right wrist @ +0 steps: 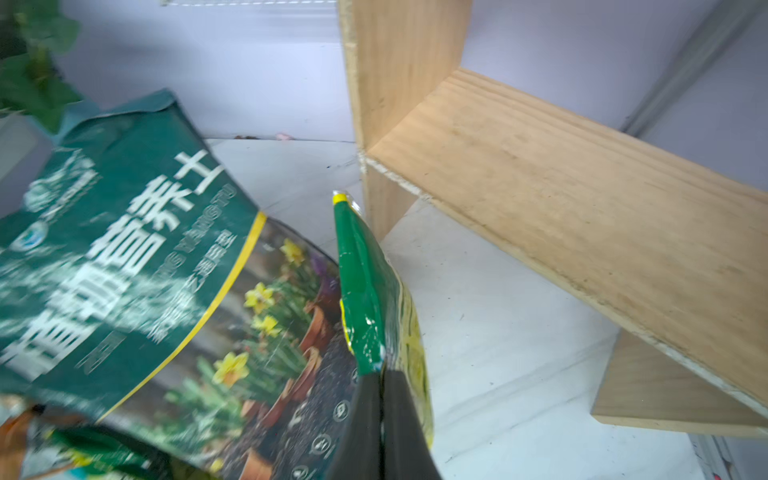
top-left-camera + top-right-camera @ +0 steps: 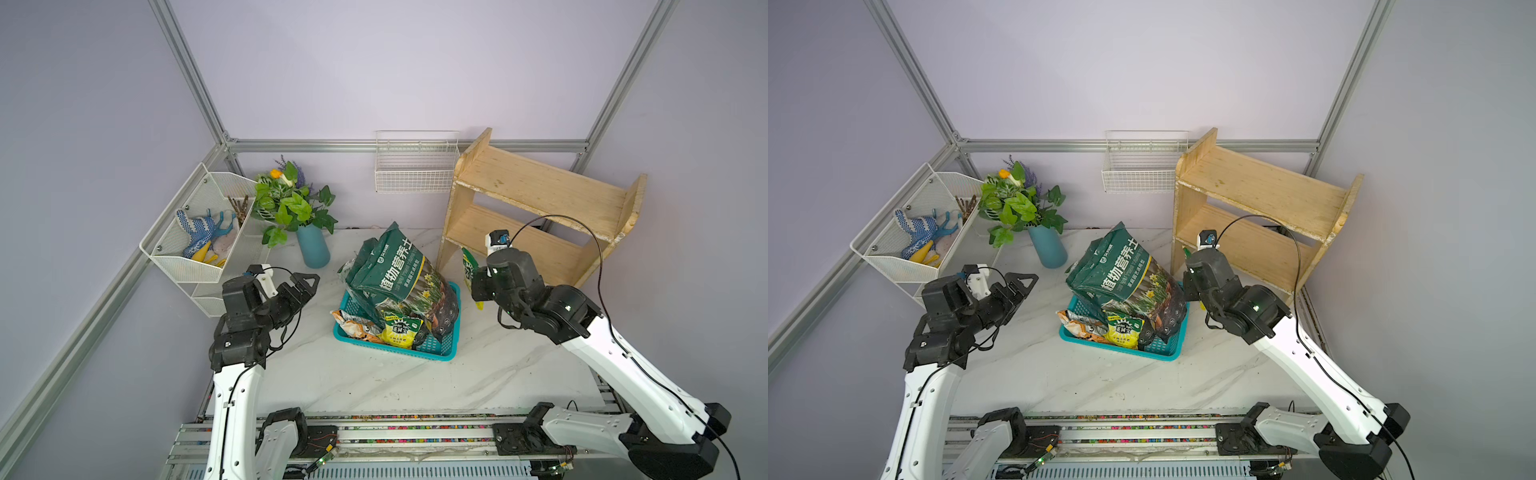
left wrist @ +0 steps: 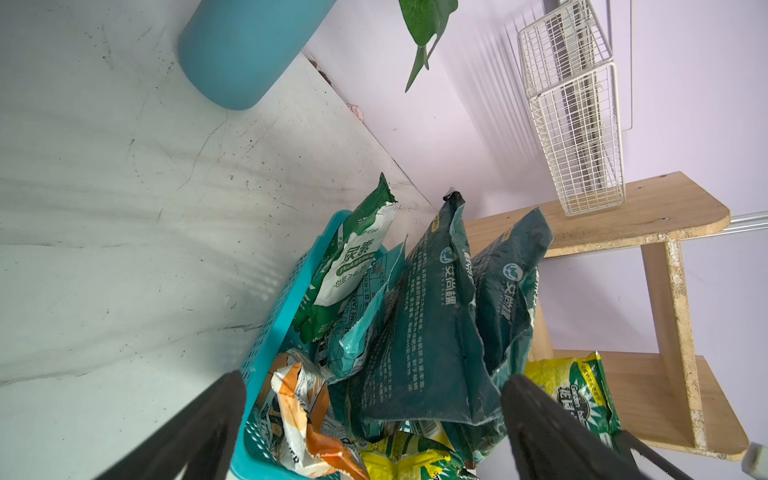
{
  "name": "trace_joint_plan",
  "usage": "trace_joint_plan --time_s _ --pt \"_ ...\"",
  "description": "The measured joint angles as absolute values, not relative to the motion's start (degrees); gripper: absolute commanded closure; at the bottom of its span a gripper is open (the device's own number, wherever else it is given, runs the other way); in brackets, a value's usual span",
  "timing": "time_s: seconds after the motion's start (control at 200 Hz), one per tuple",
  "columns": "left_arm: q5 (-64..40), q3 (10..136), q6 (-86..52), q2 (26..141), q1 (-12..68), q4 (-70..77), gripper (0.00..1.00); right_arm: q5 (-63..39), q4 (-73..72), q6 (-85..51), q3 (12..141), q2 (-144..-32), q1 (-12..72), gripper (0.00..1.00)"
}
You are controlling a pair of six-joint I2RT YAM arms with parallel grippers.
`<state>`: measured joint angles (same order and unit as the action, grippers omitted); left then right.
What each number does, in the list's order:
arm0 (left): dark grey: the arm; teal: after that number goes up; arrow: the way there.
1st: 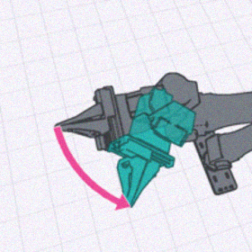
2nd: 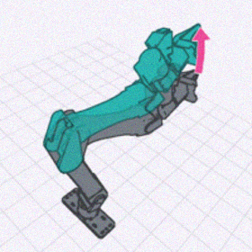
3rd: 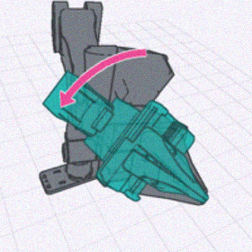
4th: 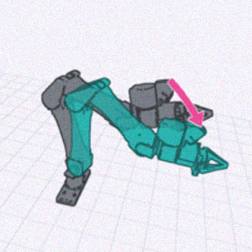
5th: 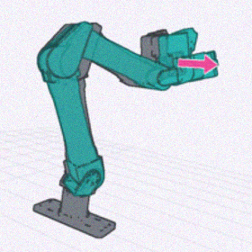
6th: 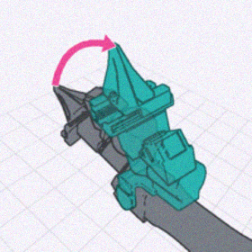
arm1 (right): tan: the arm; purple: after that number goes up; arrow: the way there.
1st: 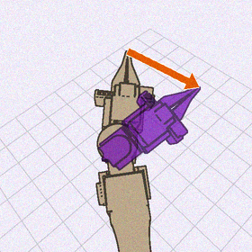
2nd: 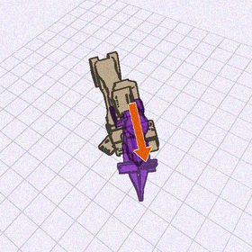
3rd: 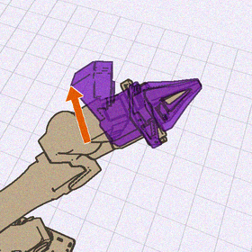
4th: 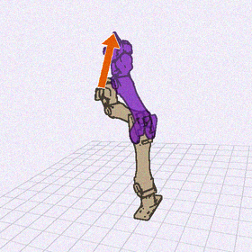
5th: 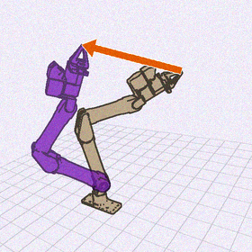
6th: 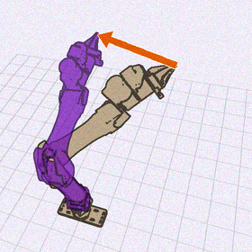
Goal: Take down the fertilizer bag from the shelf
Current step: Pick up the fertilizer bag from the shelf.
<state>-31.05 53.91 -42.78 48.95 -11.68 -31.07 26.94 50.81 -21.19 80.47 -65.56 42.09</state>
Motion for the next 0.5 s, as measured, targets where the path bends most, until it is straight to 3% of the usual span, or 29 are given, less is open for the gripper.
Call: trace_joint_plan --time_s 0.15,0.5 --pt "-31.0 53.9 -42.8 48.9 -11.8 -31.1 0.00 23.2 50.6 -21.2 76.2 -59.6 46.7 1.00" --pt "-31.0 53.9 -42.8 48.9 -11.9 -31.1 0.00 11.5 48.6 -16.5 72.1 -54.2 49.0 1.00"
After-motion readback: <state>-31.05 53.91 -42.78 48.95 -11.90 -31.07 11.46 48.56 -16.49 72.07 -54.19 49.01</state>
